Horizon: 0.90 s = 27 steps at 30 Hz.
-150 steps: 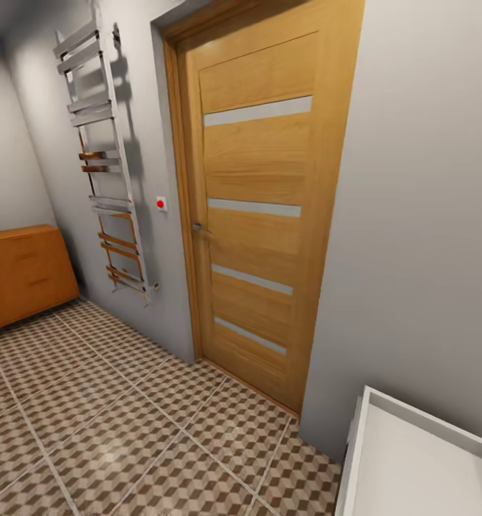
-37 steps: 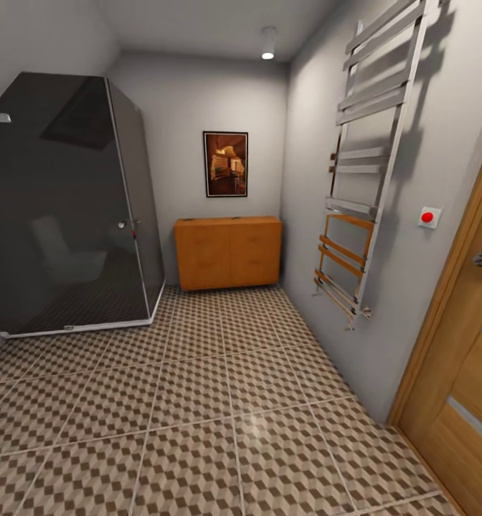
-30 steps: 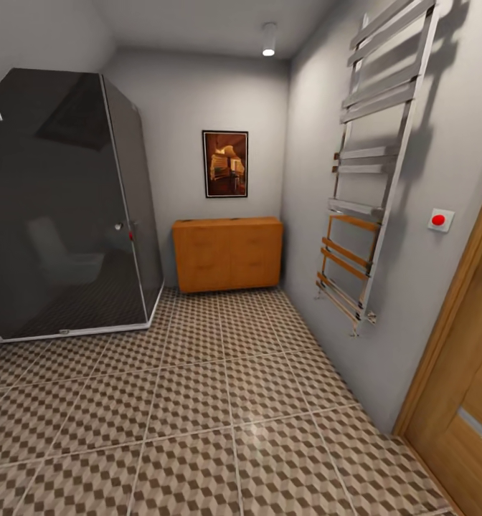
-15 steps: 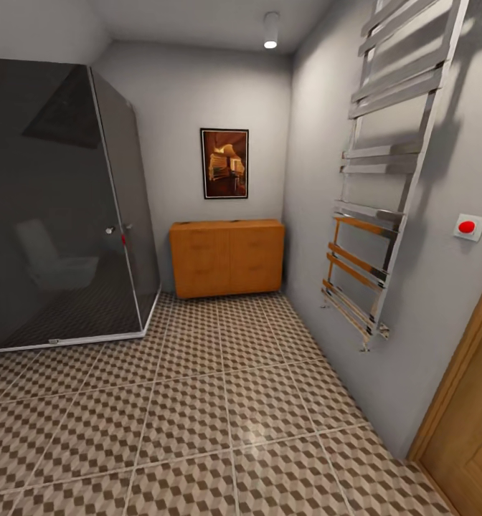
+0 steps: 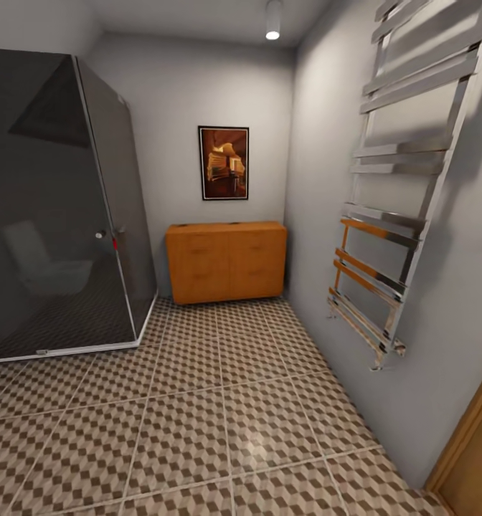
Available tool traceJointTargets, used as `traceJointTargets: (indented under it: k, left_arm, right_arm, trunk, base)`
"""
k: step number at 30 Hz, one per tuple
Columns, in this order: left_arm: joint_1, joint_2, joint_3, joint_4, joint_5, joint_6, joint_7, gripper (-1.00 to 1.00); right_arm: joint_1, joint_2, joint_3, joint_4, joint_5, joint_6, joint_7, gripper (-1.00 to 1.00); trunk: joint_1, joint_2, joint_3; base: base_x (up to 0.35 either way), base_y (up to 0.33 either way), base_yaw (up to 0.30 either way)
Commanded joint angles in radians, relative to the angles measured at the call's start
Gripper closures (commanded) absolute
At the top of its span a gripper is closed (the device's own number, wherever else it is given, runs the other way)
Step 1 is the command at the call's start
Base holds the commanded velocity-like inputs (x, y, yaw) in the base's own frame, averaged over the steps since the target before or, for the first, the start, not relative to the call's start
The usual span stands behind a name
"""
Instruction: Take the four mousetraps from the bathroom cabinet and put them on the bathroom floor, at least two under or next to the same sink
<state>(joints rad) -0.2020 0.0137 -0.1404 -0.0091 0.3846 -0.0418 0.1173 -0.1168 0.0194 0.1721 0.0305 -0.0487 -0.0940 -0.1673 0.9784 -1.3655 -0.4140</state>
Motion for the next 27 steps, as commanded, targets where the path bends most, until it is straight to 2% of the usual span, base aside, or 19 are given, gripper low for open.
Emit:
traceJointTargets:
  k: [1,27]
  left_arm:
    - [-0.001,0.0,-0.008,0.0,0.008,-0.002,0.002,-1.0]
    - [0.0,-0.001,-0.008,0.001,0.008,0.0,0.002,-1.0]
  right_arm:
    - [-0.001,0.001,0.007,0.003,-0.005,-0.006,-0.003,-1.0]
    - [-0.001,0.001,0.007,0.003,-0.003,-0.006,-0.003,-1.0]
  trunk:
    - [0.001,-0.001,-0.001]
    - [0.001,-0.001,-0.001]
  base:
    - [0.324,0.0,0.0]
    - [0.324,0.0,0.0]
